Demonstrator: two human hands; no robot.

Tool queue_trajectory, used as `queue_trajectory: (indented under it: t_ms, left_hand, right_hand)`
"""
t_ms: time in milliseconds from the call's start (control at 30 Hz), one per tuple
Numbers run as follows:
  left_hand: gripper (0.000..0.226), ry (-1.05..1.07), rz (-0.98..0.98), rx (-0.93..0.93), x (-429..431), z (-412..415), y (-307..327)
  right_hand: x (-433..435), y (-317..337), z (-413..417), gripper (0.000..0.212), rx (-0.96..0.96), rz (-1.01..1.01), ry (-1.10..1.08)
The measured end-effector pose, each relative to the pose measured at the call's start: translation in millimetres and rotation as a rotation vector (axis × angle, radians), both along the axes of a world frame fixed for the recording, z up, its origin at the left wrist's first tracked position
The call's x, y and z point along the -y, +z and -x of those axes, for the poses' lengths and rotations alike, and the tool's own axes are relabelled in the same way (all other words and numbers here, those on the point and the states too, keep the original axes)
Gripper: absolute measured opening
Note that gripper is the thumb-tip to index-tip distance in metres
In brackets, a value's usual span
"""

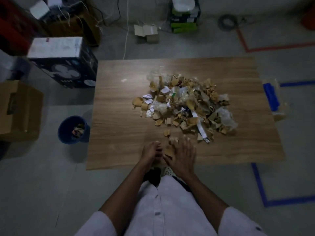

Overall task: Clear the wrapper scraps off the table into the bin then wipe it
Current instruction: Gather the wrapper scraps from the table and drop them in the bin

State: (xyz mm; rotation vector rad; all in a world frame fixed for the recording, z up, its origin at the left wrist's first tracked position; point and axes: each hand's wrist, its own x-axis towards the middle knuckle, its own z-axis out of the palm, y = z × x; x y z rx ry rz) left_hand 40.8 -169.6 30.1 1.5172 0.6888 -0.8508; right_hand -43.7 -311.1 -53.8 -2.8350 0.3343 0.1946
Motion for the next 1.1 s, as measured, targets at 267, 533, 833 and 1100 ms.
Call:
queue_trajectory:
  t_ms: [267, 533, 833, 1100]
  left_hand:
    - [0.018, 0.010, -0.012, -0.021, 8, -13, -9]
    - [0.020, 0.018, -0.010, -0.087, 23, -50, -22]
    - [0.032, 0.110, 0.035, -0.061, 90, -75, -25]
    - [0.035, -0.025, -0.128, 0.095, 145, -110, -18]
  right_hand:
    - [21, 11, -92, 0.054, 0.045, 0.048, -0.131]
    - [38, 39, -66, 0.079, 0.349, -0.136, -0.304]
    - [157, 31, -91, 0.136, 0.187, -0.525, -0.739]
    - [159, 40, -148, 0.132, -0.095, -0.599, -0.426]
